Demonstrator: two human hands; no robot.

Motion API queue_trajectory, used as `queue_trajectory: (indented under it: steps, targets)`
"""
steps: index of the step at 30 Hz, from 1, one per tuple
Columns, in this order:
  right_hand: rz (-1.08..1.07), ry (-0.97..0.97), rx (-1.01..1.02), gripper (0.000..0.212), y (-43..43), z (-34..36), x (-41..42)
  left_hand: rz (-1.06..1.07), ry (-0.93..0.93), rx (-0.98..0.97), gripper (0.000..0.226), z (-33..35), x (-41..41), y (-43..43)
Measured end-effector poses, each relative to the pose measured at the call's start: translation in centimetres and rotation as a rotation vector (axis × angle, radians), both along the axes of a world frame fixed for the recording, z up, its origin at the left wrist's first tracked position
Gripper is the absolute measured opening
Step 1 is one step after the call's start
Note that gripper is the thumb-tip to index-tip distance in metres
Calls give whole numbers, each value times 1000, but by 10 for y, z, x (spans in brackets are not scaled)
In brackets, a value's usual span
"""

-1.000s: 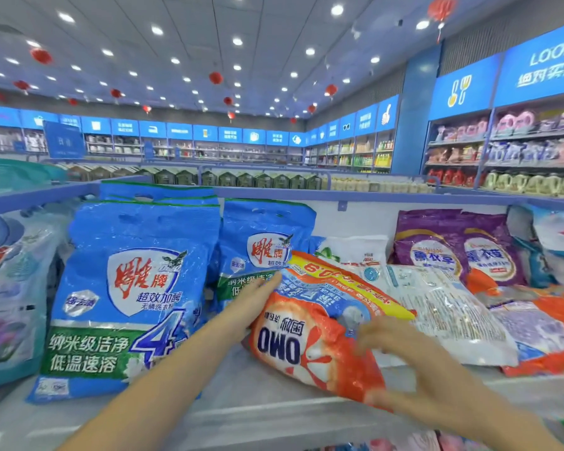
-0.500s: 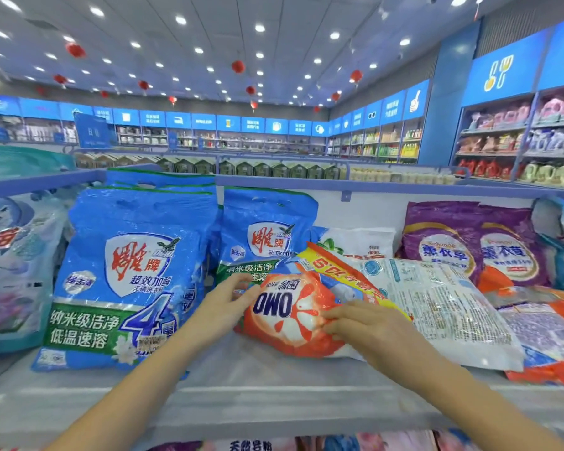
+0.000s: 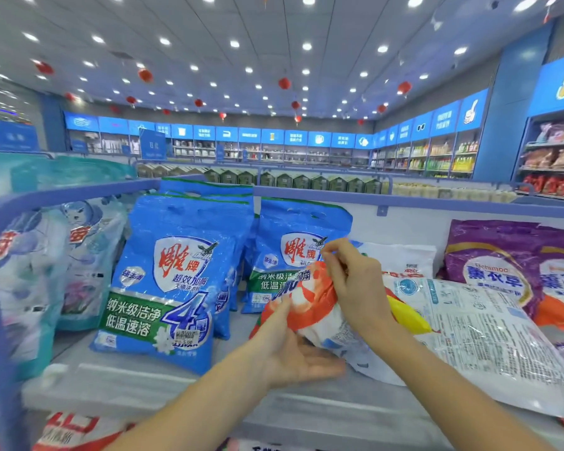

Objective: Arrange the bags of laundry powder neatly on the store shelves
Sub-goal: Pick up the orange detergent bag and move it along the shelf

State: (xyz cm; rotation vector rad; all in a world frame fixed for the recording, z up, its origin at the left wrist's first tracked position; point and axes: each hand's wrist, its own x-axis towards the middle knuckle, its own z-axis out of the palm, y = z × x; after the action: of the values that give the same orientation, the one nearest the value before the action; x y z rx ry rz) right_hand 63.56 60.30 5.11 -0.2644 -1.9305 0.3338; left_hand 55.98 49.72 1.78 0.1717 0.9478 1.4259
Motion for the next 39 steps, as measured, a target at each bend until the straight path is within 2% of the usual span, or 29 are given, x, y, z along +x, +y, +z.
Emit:
queue_trajectory:
  steps: [1,4,5,10,12,14,16,19,20,22,25,28,30,32,33,34,36,38,39]
  targets:
    - [81,-34,-25,16,-4,-1,3,70,-4,-7,79,0,3,5]
    - [301,-180,-146,44,-7,-2,22,263,47,-34,53,-1,6,13]
    - [344,-194,-203,47,-4,0,31,299,77,-28,44,0,4,15]
    - [221,-156,-202,43,25,8,63,422,331,47,11,17,-21,27]
    - [208,-117,-246,43,38,8,70,411,522,112,6,36,-37,32]
    - [192,-91,-278,36,48,7,75,333,802,188,3,67,-48,33]
    - [167,-61,-328,27,56,9,79,190,1158,253,6,108,-51,31]
    - [144,-2,-428,12,64,19,83,-224,1612,373,19,152,-47,34]
    - [153,8,-445,13,66,23,84,-373,1710,385,23,159,-45,36]
    - [190,-41,-481,27,68,27,83,-591,1839,353,28,161,-42,43]
    - [383,-98,-563,40,60,22,75,-696,1879,290,30,150,-45,51]
    - [516,-84,-553,62,49,12,68,-615,2005,212,34,138,-58,50]
    - [491,-90,-447,50,40,6,63,-530,2096,230,31,134,-66,46]
    - [375,-56,-370,12,33,4,54,-400,2276,264,31,125,-71,43]
    - [311,-3,-374,8,32,6,48,-321,2407,246,32,119,-73,41]
    - [250,47,-371,17,31,8,42,-224,2546,206,31,112,-76,39]
    - [188,86,-376,20,27,18,30,29,2740,150,38,101,-86,33]
    - [165,85,-394,18,23,31,21,284,2760,341,54,97,-98,23]
    - [192,96,-421,18,21,40,17,396,2757,467,55,99,-101,19]
